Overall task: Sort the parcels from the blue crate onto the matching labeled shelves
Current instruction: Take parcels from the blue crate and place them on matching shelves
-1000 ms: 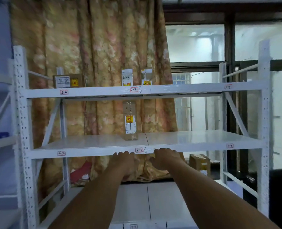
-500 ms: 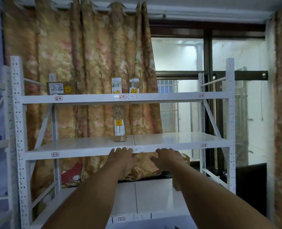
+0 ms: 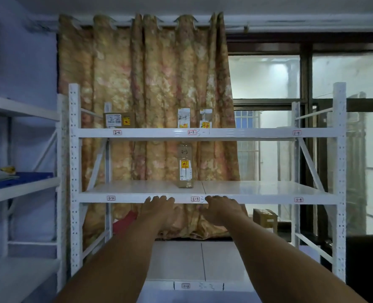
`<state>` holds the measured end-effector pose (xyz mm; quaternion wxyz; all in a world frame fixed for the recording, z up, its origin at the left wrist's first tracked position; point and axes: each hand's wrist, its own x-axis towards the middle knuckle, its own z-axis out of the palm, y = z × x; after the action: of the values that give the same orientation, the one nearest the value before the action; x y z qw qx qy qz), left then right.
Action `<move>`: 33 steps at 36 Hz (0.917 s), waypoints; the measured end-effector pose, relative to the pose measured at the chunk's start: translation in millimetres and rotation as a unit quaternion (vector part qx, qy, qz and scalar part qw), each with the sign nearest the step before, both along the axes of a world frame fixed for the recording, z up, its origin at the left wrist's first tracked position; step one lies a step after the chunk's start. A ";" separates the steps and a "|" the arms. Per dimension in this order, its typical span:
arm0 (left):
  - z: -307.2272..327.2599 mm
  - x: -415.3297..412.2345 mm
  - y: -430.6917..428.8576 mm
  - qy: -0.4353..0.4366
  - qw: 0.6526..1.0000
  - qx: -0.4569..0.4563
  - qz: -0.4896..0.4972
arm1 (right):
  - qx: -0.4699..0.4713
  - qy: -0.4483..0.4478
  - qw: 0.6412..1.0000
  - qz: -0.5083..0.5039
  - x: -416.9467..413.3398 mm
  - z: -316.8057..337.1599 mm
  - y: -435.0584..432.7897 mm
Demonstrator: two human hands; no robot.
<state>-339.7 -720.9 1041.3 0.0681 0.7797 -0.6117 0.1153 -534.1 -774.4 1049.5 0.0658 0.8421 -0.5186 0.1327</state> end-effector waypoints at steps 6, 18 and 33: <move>-9.2 79.3 59.2 0.019 0.997 -0.034 0.067 | 0.011 0.025 0.997 0.078 82.1 7.5 29.8; -56.6 253.2 266.0 0.018 0.953 -0.030 0.300 | 0.027 0.054 0.949 0.308 315.7 -15.5 173.3; -194.9 382.7 535.8 0.122 0.834 0.038 0.537 | 0.021 0.147 0.819 0.555 539.4 -145.5 415.3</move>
<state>43.0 -185.2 846.4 0.0401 0.9953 -0.0868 0.0144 5.4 -359.1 904.0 0.0388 0.9980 0.0493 0.0102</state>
